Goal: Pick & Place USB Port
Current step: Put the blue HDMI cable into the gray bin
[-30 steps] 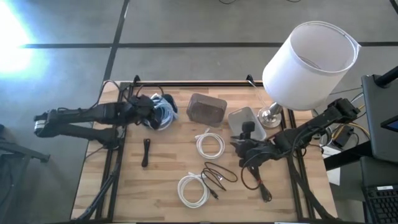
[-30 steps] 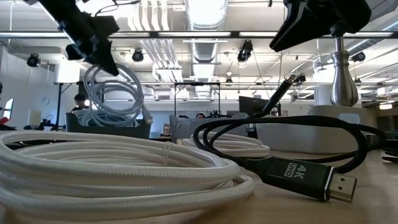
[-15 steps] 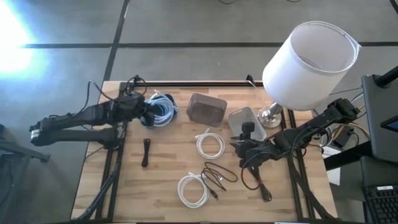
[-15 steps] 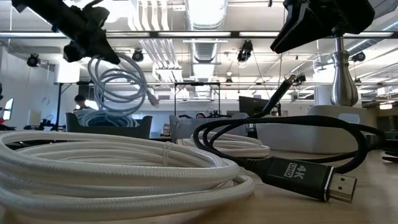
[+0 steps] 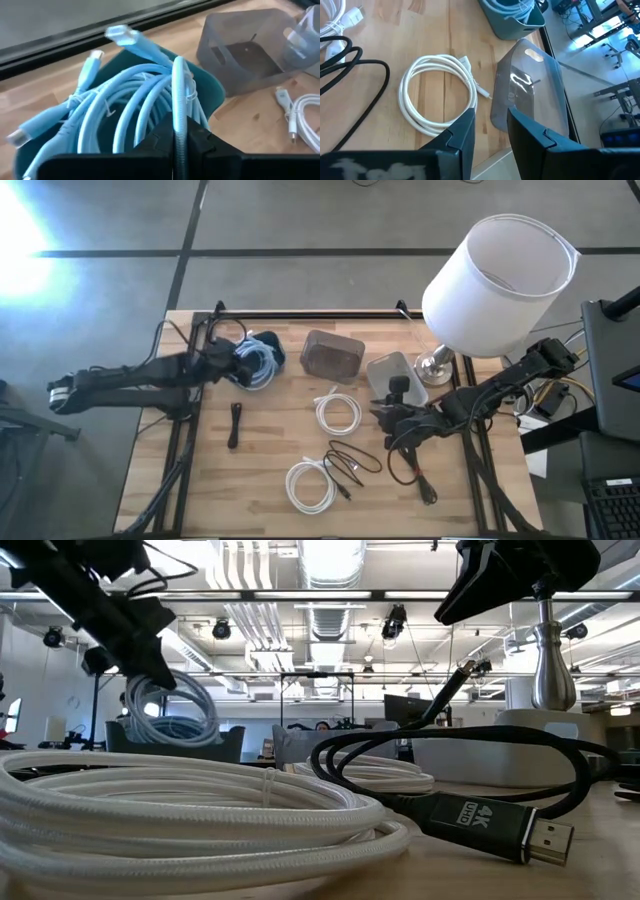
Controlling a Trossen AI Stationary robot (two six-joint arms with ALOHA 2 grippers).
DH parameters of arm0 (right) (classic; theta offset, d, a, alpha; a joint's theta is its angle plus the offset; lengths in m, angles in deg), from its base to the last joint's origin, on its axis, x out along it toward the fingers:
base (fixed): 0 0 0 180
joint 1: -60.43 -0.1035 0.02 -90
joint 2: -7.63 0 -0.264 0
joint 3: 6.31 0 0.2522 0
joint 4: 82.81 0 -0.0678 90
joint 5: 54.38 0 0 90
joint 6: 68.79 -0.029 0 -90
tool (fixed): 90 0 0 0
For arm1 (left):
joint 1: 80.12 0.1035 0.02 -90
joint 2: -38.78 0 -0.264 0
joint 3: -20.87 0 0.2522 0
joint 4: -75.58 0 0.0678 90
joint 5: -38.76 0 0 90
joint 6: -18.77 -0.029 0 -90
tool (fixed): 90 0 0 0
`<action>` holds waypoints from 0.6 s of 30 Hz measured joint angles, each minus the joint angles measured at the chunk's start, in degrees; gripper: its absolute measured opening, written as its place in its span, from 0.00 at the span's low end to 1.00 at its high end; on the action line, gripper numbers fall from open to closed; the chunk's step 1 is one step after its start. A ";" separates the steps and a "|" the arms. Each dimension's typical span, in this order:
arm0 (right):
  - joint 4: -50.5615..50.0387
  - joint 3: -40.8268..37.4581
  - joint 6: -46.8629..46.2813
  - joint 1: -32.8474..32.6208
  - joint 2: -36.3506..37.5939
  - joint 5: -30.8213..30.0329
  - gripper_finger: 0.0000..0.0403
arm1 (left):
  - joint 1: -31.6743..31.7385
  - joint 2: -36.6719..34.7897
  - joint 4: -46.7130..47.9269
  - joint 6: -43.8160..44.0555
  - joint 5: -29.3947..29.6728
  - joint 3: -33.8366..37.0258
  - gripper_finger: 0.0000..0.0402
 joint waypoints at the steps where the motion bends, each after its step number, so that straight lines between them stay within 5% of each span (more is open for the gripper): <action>1: 0.01 0.00 0.00 0.00 -0.01 -0.01 0.27 | 0.00 0.00 -1.36 -0.51 -0.06 0.71 0.07; 18: 0.07 0.00 0.26 0.02 -0.02 -0.01 0.27 | 0.07 0.02 -2.35 -21.49 11.99 1.58 0.16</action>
